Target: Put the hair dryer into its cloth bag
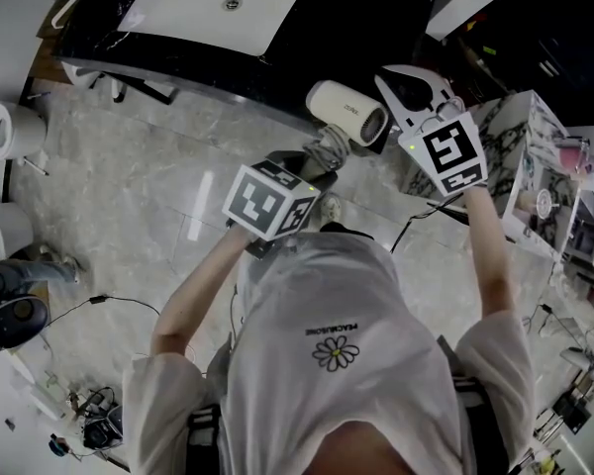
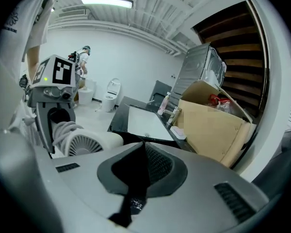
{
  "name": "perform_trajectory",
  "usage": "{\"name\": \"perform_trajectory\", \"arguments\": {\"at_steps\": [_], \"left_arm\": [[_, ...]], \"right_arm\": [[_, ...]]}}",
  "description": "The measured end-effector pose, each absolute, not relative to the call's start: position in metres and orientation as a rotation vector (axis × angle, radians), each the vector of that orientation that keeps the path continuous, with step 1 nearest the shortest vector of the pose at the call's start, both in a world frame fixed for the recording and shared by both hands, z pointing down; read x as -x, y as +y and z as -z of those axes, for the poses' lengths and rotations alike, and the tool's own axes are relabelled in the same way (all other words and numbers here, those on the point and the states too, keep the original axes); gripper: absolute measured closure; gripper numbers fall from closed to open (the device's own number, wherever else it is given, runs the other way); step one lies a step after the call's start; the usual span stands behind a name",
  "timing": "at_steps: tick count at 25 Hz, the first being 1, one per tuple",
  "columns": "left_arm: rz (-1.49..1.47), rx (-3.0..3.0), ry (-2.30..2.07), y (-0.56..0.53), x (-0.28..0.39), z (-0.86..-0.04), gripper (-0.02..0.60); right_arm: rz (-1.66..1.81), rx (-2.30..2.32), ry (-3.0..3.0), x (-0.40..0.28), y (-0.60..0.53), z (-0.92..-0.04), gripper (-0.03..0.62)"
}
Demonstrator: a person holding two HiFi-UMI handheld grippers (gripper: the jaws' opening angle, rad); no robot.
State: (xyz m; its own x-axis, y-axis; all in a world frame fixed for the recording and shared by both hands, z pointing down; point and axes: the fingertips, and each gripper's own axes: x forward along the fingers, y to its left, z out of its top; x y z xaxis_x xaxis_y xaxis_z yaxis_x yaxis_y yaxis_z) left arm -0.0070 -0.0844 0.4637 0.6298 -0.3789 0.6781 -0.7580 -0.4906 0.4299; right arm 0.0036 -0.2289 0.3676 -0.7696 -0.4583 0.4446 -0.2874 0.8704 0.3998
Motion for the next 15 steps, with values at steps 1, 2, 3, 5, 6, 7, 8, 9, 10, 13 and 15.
{"name": "perform_trajectory", "arguments": {"at_steps": [1,2,3,5,6,7,8,9,10,13,15], "left_arm": [[-0.675,-2.105,-0.899,-0.089,0.01,-0.467,0.422],[-0.687,-2.096,-0.916,-0.095,0.014,-0.47,0.422],[-0.698,-2.089,-0.935,-0.1,0.018,-0.472,0.422],[-0.714,-2.078,-0.972,-0.113,0.024,-0.476,0.422],[-0.72,-2.073,-0.99,-0.119,0.026,-0.477,0.422],[-0.726,-2.07,-1.008,-0.127,0.027,-0.478,0.422],[-0.731,-2.066,-1.026,-0.134,0.028,-0.479,0.422],[-0.737,-2.063,-1.042,-0.142,0.028,-0.479,0.422],[-0.741,-2.061,-1.058,-0.149,0.029,-0.48,0.422],[-0.735,-2.058,-1.103,-0.17,0.029,-0.48,0.422],[-0.728,-2.053,-1.13,-0.183,0.029,-0.481,0.422]], "right_arm": [[0.431,-0.532,-2.495,-0.003,-0.226,-0.367,0.576],[0.442,-0.525,-2.493,-0.002,-0.224,-0.367,0.576],[0.452,-0.52,-2.49,-0.001,-0.222,-0.368,0.576],[0.472,-0.51,-2.485,0.0,-0.219,-0.368,0.576],[0.484,-0.504,-2.48,0.001,-0.217,-0.367,0.576],[0.501,-0.496,-2.472,0.002,-0.216,-0.367,0.576],[0.515,-0.49,-2.467,0.003,-0.214,-0.367,0.576],[0.525,-0.487,-2.466,0.004,-0.213,-0.367,0.576],[0.537,-0.482,-2.464,0.005,-0.211,-0.366,0.576],[0.584,-0.46,-2.437,0.007,-0.207,-0.365,0.576],[0.599,-0.463,-2.441,0.008,-0.204,-0.363,0.576]]}}
